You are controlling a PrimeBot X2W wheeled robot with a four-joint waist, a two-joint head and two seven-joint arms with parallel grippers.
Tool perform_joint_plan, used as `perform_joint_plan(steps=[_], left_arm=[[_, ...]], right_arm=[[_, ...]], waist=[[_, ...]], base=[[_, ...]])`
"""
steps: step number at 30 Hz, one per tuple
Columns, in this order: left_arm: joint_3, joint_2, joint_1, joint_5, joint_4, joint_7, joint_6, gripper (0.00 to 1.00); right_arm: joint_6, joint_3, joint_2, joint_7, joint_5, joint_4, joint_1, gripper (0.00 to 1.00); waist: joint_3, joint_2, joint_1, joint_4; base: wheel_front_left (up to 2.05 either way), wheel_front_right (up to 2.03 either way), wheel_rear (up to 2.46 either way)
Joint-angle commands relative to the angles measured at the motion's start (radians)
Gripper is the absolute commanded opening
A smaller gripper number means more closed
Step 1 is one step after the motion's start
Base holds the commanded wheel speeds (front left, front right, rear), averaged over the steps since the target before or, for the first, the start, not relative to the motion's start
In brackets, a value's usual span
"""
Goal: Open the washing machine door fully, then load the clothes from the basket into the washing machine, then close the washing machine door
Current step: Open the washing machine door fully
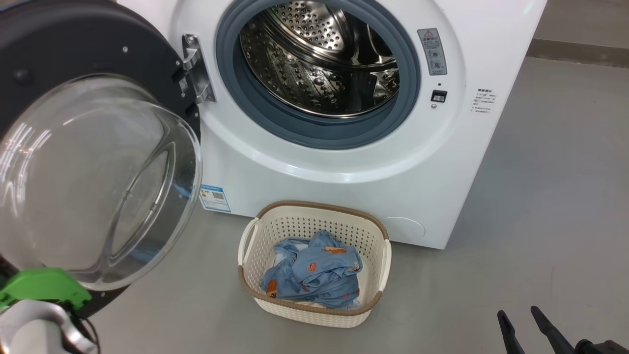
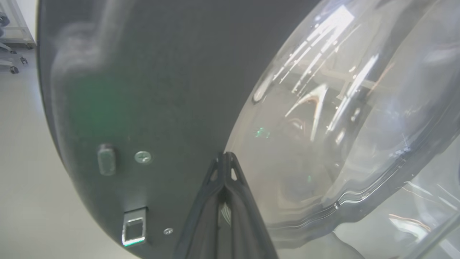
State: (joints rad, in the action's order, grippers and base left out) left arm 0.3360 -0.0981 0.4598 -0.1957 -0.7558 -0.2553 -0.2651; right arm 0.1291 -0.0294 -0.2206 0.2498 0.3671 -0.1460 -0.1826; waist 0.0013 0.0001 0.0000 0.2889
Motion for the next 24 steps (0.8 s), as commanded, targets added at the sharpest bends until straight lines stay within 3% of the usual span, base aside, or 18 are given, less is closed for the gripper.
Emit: perform_joint_plan(steps=[1,13,24], left_arm=[[0.021,-0.016,0.041,0.023,0.029,-0.006,-0.018,0.00],[-0.049,0.047,0.043,0.053,0.073,-0.006,-0.102,0.00],[-0.028,0.048,0.035,0.045,0.079,-0.006,-0.022,0.00]], right_arm=[[0.002,-0.025,-0.016,0.012,0.010,0.018,0.032,1.00],[0.002,-0.030,-0.007,0.012,0.011,0.014,0.034,1.00],[0.002,-0.022,0.002,0.012,0.009,0.016,0.032,1.00]], waist=[[-0.003,-0.0001,0.0000,0.003],[-0.015,-0.0001,0.0000,0.010],[-0.017,-0.0001,0.0000,0.023]], base=[[0.00,0.00,0.00],[0.00,0.00,0.00],[0.00,0.00,0.00]])
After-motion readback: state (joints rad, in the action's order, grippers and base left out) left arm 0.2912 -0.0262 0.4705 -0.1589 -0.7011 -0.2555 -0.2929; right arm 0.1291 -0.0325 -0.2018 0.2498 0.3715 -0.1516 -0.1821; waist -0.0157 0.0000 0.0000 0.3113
